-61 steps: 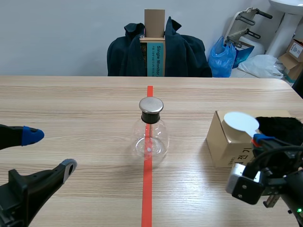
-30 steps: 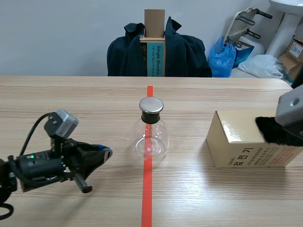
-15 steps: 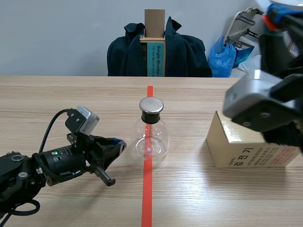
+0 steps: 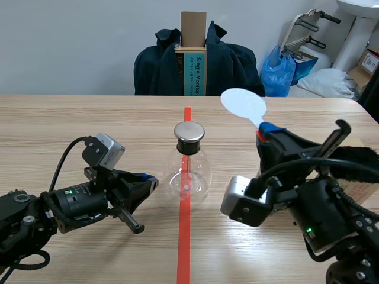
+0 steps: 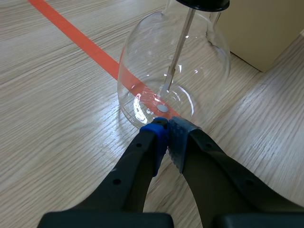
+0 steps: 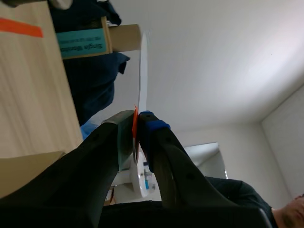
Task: Do the electroscope experiment.
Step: 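Bring the plate to the electroscope and point at the metal foil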
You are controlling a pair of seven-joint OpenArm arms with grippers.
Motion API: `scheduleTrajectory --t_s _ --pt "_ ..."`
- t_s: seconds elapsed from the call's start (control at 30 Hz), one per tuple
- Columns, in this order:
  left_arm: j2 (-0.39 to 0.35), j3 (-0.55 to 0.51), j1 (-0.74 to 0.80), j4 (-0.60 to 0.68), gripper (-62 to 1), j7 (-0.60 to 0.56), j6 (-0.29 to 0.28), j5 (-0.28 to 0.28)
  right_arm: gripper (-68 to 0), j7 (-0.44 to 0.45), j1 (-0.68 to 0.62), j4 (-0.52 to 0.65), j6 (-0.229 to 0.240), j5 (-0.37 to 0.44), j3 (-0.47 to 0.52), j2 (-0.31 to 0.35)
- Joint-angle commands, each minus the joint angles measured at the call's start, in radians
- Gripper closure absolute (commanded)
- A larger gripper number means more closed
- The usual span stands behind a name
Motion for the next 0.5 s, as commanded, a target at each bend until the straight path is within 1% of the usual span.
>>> scheduleTrajectory --t_s 0.0,0.13,0.27,0.3,0.47 --pt "0.002 -0.007 -0.005 0.022 -2.7 -0.013 -0.006 -0.007 -0.7 -0.004 0.034 0.002 -0.008 0.004 0.001 0.013" --pt "0.002 -0.007 -0.005 0.022 -2.7 -0.013 -0.006 -0.007 -0.7 -0.023 0.074 -0.048 -0.008 0.004 0.001 0.013" --pt "0.002 -0.007 -0.005 0.022 -2.7 -0.013 -0.006 -0.007 -0.7 -0.044 0.105 -0.064 -0.007 0.004 0.001 0.013" --pt "0.002 -0.007 -0.005 0.022 -2.7 -0.013 -0.006 -0.007 -0.7 -0.045 0.110 -0.066 0.001 0.004 0.001 0.013" --pt "0.002 -0.007 -0.002 0.022 -2.7 -0.013 -0.006 -0.007 -0.7 -0.031 0.115 -0.067 0.072 0.001 0.001 0.013"
